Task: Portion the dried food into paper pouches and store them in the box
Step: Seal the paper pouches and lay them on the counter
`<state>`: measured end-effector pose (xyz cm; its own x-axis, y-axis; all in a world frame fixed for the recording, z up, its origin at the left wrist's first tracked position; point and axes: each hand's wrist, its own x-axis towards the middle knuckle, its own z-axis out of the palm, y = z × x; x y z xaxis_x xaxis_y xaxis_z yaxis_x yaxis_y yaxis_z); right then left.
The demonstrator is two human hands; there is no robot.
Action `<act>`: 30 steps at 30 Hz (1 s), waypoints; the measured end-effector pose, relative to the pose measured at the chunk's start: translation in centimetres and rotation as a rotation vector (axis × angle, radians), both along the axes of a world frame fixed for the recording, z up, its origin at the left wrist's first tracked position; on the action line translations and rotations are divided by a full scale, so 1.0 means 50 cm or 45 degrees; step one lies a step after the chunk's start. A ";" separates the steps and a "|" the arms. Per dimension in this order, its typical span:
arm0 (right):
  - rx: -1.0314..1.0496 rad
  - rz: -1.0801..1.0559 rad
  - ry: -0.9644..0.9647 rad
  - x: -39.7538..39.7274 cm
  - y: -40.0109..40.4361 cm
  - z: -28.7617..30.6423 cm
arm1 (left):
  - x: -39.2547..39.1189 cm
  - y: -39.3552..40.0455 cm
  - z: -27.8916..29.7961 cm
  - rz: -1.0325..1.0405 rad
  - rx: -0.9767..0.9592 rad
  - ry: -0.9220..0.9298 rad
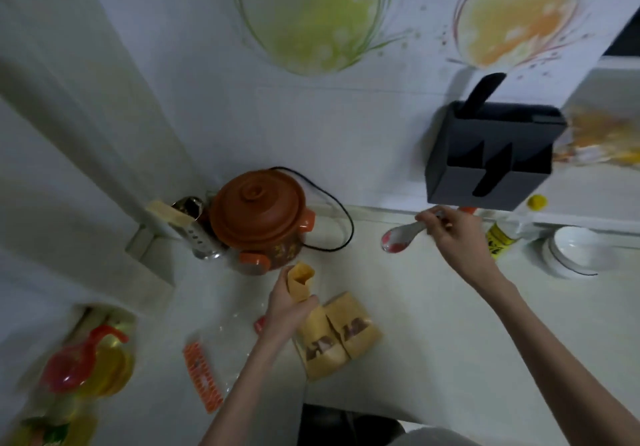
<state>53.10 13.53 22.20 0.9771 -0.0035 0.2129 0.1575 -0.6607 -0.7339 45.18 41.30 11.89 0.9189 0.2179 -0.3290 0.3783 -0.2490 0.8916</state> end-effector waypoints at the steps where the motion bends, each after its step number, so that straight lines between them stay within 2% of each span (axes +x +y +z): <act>1: 0.004 -0.046 -0.050 0.005 -0.029 0.014 | 0.014 -0.013 0.007 -0.036 -0.012 0.002; 9: -0.103 -0.292 -0.363 0.068 -0.215 0.133 | 0.091 -0.105 0.047 -0.215 -0.028 -0.028; 19: -0.452 -0.231 -0.565 0.164 -0.276 0.173 | 0.165 -0.200 0.112 -0.393 0.025 -0.146; 22: -0.509 -0.131 -0.548 0.189 -0.282 0.162 | 0.181 -0.220 0.118 -0.404 0.041 -0.159; 30: -0.667 0.027 -0.228 0.265 -0.292 0.106 | 0.221 -0.273 0.112 -0.402 0.028 -0.168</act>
